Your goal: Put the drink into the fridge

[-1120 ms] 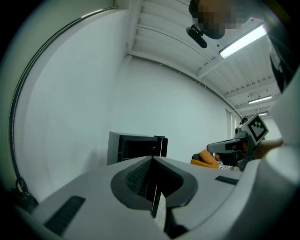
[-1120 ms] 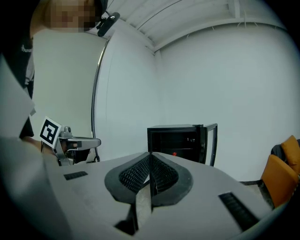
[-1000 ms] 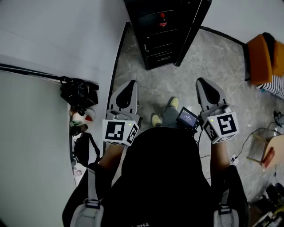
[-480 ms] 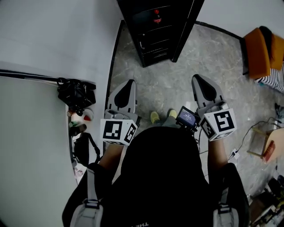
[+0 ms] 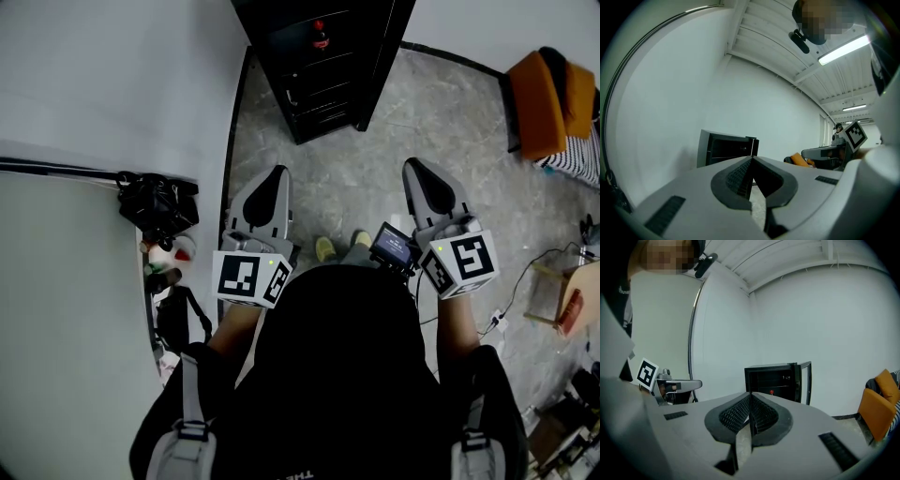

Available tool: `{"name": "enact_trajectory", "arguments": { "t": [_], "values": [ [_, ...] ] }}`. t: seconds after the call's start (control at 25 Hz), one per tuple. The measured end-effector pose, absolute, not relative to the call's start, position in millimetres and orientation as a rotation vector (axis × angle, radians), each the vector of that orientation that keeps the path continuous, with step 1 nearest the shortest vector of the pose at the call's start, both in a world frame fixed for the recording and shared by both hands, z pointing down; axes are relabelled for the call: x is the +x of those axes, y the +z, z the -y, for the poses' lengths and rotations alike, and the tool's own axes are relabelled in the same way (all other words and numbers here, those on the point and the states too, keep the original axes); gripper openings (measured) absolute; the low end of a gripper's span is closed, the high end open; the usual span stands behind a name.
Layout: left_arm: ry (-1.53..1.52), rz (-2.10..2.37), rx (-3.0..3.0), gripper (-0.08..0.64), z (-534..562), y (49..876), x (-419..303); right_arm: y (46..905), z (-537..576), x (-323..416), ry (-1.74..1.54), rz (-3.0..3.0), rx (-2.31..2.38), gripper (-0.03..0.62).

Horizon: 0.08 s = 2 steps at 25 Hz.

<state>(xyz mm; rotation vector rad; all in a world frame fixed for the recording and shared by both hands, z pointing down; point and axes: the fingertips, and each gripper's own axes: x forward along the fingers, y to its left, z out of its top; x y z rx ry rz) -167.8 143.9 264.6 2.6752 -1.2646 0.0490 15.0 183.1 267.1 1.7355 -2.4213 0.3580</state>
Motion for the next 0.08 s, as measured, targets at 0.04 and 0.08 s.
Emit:
{"name": "enact_trajectory", "arguments": {
  "t": [0.04,0.08],
  "values": [
    [0.053,1.261,2.684,0.012,-146.4,263.8,-166.1,266.8,-185.4,15.1,0.356,2.422,1.735,0.020],
    [0.056,1.257,2.694,0.012,-149.0,262.9,-164.3,266.5,-187.6,15.2,0.353,2.422,1.735,0.020]
  ]
}}
